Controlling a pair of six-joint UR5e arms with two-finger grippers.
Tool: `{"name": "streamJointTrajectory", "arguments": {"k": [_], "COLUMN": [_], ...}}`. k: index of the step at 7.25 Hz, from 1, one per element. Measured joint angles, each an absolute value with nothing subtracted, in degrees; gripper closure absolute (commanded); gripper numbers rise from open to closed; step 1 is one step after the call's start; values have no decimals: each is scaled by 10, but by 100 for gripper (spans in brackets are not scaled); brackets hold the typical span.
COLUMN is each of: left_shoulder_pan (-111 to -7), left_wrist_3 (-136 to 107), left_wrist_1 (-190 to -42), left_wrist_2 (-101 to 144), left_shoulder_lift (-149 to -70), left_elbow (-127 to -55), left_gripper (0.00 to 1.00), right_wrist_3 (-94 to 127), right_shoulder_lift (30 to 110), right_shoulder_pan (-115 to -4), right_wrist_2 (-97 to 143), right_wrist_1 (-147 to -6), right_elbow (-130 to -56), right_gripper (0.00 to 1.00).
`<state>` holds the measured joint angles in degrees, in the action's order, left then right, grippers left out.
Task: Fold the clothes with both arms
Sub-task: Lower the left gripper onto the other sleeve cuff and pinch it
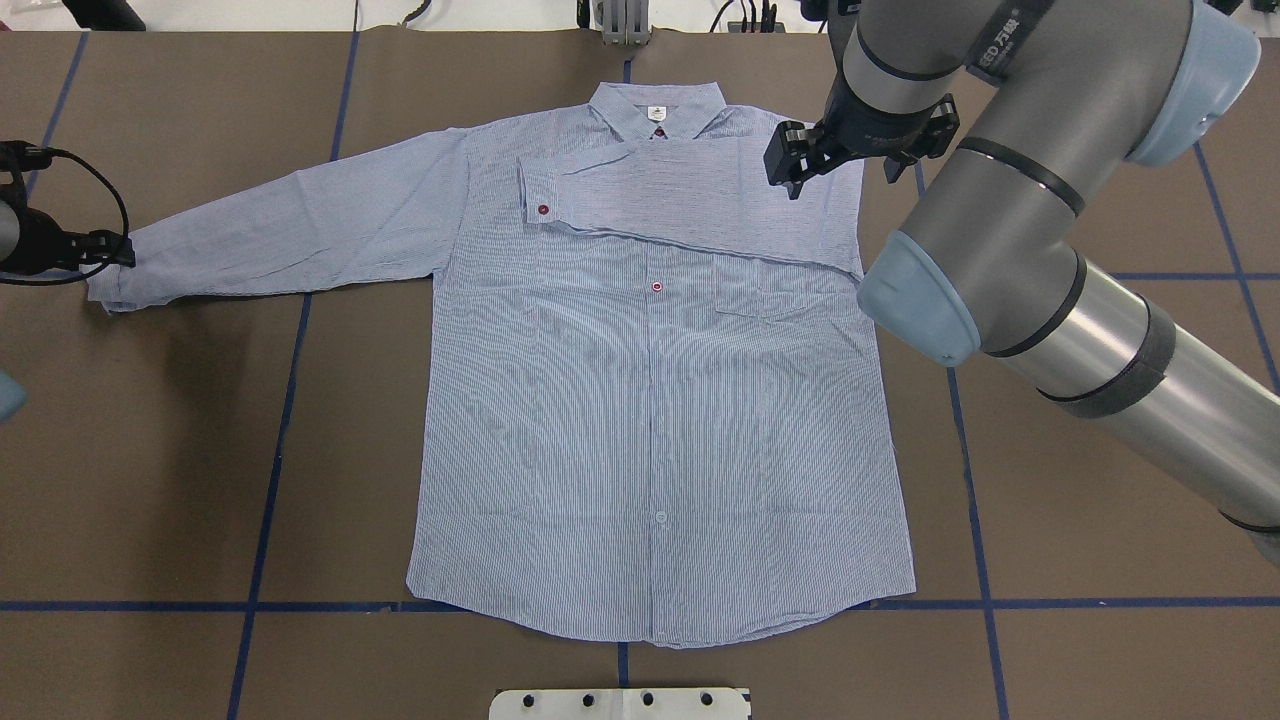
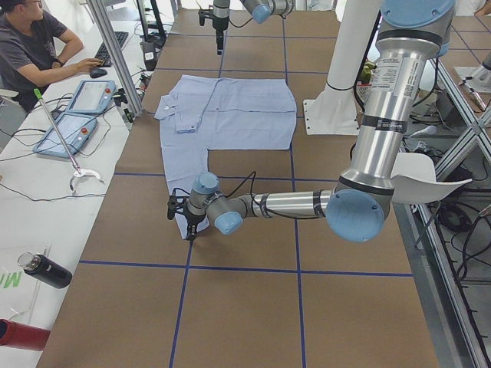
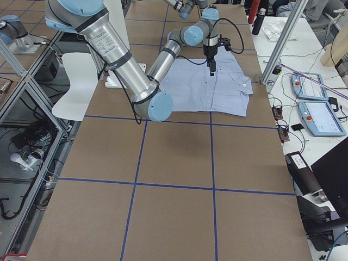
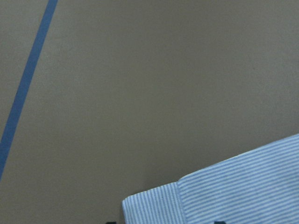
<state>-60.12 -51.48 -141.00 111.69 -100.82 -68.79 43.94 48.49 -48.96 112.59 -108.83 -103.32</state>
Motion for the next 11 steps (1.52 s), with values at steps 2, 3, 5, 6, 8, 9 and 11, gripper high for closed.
{"name": "streamJointTrajectory", "arguments": {"k": [2,3,5,6,8,9,11], "left_shoulder_pan": [-601,-602,-604,-605,-609,-612,-617], "left_wrist_3": [-512,-511,-511,-511,-511,-511,-511], "left_wrist_1": [-1411,-1411,-1410,-1410,-1410,-1409,-1408], "left_wrist_2": [1120,1121,1122,1122,1121,1119,1117], "left_shoulder_lift": [-1005,-1002,-1000,-1000,-999,-999,-999], "left_elbow": [-693,-697,-700,-700,-700,-700,-699], "left_gripper": [28,29,32,36,38,38,39], "right_wrist_3": [440,440,440,440,441,441,441], "right_shoulder_lift": [486,486,486,486,486,486,486], "right_shoulder_pan": [-490,-490,-489,-489,-489,-489,-488], "right_wrist_2": [1126,1126,1126,1126,1125,1125,1125], "right_wrist_1": [-1087,-1086,-1086,-1086,-1086,-1085,-1085], "right_elbow": [-1033,-1033,-1032,-1032,-1031,-1031,-1030], "right_gripper": [0,0,0,0,0,0,0]}}
